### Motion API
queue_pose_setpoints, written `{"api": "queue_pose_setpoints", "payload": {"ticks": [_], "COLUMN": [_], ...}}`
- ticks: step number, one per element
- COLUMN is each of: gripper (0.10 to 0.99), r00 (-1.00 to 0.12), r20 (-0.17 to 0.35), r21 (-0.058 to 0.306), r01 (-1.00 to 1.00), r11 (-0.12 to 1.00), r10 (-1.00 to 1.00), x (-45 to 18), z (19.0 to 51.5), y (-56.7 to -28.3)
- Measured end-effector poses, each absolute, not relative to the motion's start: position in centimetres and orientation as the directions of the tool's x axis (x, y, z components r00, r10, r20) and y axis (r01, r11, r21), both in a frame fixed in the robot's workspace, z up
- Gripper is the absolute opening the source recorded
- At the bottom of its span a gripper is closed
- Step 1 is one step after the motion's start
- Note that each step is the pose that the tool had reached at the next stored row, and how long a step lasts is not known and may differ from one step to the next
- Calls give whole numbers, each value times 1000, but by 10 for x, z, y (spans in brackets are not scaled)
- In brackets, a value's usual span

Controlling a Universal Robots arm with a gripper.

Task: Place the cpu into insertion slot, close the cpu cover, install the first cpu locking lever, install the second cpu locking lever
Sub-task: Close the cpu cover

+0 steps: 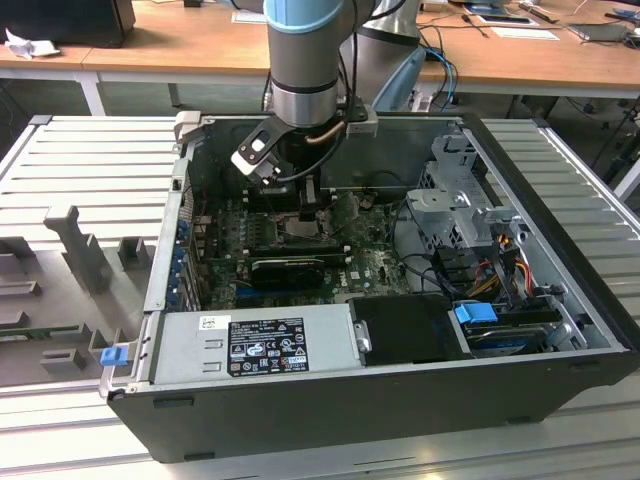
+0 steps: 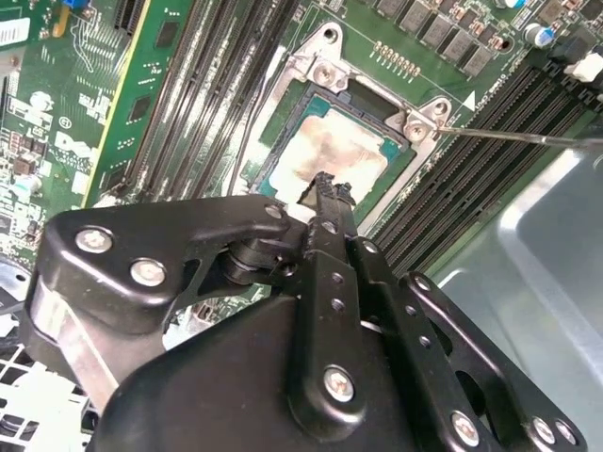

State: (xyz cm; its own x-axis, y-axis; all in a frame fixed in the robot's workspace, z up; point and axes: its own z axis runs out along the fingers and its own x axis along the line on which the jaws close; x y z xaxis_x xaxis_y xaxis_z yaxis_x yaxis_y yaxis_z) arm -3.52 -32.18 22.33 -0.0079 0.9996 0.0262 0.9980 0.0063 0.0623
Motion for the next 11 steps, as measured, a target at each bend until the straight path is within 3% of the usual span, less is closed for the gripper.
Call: {"api": "queue_pose_setpoints", "payload": {"ticks": [4,11], "gripper": [106,106], "r00": [-6,-6], "r20": [26,27], "r21": [41,40], "r01": [999,999], "r11": [5,4], "r10": [1000,1000], "x": [-30,-30], "z": [223,230], "y": [-322,-322]}}
